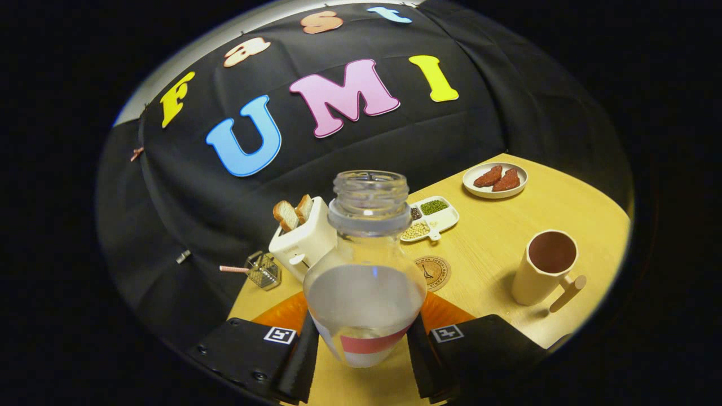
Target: Take the bottle from table, then pour the juice into the cup, finally place the bottle on the coaster
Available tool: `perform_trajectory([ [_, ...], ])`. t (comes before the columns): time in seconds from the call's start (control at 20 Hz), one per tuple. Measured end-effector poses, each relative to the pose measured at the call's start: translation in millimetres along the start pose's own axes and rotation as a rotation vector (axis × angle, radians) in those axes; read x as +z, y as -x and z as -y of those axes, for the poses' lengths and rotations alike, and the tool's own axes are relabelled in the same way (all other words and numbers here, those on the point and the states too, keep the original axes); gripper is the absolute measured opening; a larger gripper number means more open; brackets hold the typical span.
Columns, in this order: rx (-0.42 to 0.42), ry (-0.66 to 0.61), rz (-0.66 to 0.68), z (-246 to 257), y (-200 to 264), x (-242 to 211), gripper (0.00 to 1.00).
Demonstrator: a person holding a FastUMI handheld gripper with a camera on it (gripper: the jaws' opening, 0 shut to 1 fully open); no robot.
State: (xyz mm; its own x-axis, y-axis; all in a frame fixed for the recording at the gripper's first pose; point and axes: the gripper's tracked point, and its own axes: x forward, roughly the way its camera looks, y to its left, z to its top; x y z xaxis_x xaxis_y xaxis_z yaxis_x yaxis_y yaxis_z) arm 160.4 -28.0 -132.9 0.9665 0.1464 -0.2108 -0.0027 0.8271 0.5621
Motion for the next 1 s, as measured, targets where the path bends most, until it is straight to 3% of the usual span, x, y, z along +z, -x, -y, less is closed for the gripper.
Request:
perform_trajectory([
  [0.4,0.048,-0.321,0.015,21.5,8.4,34.8,0.71],
  [1.0,0.04,-0.717,-0.053,77.6,12.2,22.8,0.71],
])
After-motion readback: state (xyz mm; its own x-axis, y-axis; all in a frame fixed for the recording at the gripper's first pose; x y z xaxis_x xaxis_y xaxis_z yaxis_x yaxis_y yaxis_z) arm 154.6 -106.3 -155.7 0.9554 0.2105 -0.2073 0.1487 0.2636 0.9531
